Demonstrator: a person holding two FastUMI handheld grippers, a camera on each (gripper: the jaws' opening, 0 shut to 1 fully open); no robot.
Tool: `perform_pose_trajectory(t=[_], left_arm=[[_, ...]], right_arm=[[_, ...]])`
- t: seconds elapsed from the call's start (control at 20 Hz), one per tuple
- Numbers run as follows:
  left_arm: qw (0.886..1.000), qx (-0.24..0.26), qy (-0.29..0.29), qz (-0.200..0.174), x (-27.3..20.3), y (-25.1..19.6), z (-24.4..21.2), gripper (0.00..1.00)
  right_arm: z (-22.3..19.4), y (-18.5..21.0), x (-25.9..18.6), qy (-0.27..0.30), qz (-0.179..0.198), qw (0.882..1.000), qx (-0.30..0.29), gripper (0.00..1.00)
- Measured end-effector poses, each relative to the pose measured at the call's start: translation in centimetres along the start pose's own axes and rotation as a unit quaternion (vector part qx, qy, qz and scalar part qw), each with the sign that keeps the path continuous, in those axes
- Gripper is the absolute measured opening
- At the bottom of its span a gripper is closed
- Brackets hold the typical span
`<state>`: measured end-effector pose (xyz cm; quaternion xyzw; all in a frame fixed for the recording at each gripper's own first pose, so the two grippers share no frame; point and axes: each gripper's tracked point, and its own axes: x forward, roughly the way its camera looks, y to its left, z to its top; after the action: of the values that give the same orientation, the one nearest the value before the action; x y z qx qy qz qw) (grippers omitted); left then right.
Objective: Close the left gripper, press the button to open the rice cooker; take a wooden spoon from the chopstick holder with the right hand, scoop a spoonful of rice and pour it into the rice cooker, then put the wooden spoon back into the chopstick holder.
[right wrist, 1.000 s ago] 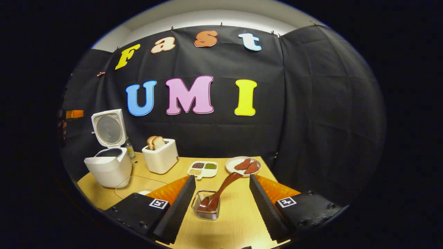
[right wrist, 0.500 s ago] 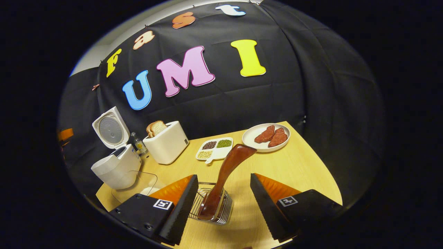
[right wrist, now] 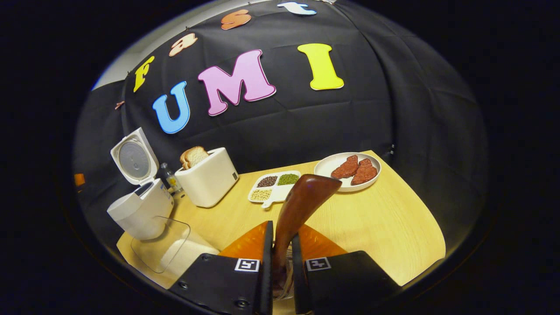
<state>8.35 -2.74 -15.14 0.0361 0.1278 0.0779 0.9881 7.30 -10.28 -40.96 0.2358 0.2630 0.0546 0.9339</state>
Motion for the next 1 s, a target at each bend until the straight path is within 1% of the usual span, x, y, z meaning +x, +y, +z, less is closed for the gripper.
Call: perform_pose_trajectory(t=[0.25,0.3,0.35,0.4,0.45,0.5,0.6,0.8,0.9,1.0], left_arm=[[1.000,0.006,-0.002,-0.001,-0.1,0.8,0.3,0.96],[1.000,0.006,-0.002,-0.001,-0.1,0.9,0.4,0.97],[1.000,0.007,-0.003,0.000,-0.3,1.2,0.5,0.96],[1.000,0.008,-0.005,0.000,-0.4,1.5,0.8,0.97],[1.000,0.007,-0.007,-0.002,-0.4,1.5,1.1,0.96],[1.000,0.008,-0.008,-0.005,-0.5,1.6,1.5,0.96],[1.000,0.013,-0.012,-0.009,-0.8,2.3,1.9,0.96],[1.000,0.009,-0.017,-0.024,-1.1,3.0,2.7,0.96],[0.999,0.018,-0.018,-0.030,-1.3,4.0,2.9,0.96],[0.999,0.029,-0.020,-0.039,-1.2,4.6,3.1,0.96]], right_arm=[[-1.5,0.8,-1.3,0.013,0.004,1.000,0.026,0.24],[-1.9,0.9,-1.2,0.019,0.007,0.999,0.034,0.24],[-1.3,0.9,-1.7,0.015,0.002,0.998,0.053,0.24],[-1.4,0.5,-1.3,0.019,-0.001,0.998,0.060,0.10],[-1.3,0.4,-1.0,0.019,-0.010,0.998,0.063,0.13],[-0.6,0.3,-1.3,0.013,-0.017,0.998,0.060,0.10],[1.9,1.1,-2.4,-0.015,-0.017,0.998,0.055,0.11],[6.5,3.8,-4.4,-0.049,-0.010,0.998,0.032,0.10],[8.6,6.4,-5.4,-0.068,0.000,0.997,0.025,0.11],[10.0,9.9,-6.3,-0.085,0.022,0.996,0.017,0.10]])
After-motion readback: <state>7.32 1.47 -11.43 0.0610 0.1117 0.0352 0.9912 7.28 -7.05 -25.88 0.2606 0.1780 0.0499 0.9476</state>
